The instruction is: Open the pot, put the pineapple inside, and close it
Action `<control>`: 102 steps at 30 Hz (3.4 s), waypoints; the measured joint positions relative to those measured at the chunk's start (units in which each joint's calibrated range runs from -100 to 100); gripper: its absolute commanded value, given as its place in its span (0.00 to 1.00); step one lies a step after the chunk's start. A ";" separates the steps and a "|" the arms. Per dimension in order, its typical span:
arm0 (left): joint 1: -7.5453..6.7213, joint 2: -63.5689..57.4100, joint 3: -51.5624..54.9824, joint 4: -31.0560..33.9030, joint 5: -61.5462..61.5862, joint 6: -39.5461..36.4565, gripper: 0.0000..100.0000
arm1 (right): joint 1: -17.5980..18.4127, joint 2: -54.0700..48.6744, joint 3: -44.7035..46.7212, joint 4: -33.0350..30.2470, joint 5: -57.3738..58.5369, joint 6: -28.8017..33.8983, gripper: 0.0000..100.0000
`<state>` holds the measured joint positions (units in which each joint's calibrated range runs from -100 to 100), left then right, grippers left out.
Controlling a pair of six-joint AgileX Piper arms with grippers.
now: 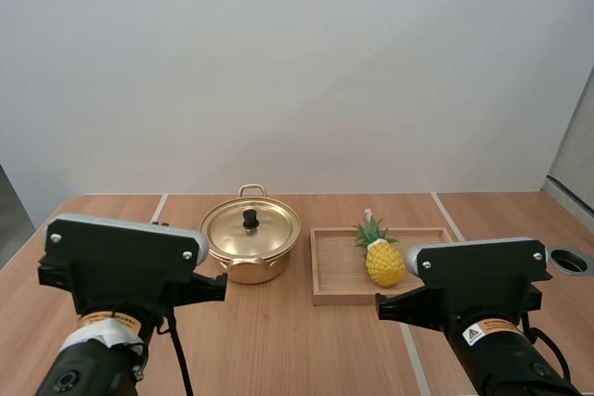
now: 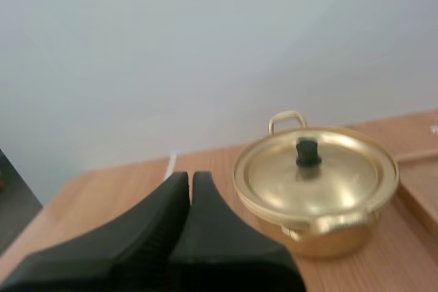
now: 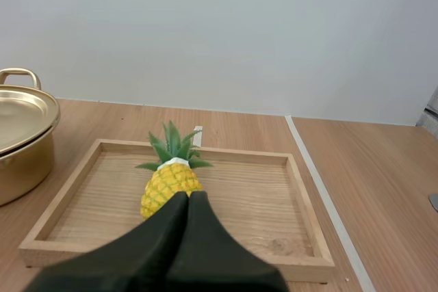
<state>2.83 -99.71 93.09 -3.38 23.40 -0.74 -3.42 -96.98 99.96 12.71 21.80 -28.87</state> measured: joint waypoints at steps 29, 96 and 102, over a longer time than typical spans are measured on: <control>0.00 -0.12 -17.58 0.36 21.15 0.21 1.00 | 0.00 0.00 -3.63 -23.20 -9.84 0.00 1.00; -6.79 105.51 -80.54 -14.61 76.50 33.59 1.00 | -0.16 27.41 -53.42 -7.56 48.64 2.26 1.00; -6.97 108.44 -80.54 -9.41 76.50 31.47 1.00 | -0.16 27.41 -53.42 -7.56 48.64 2.09 1.00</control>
<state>-4.14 8.73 12.55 -12.79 99.90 30.73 -3.58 -69.57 46.54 5.15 70.44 -26.78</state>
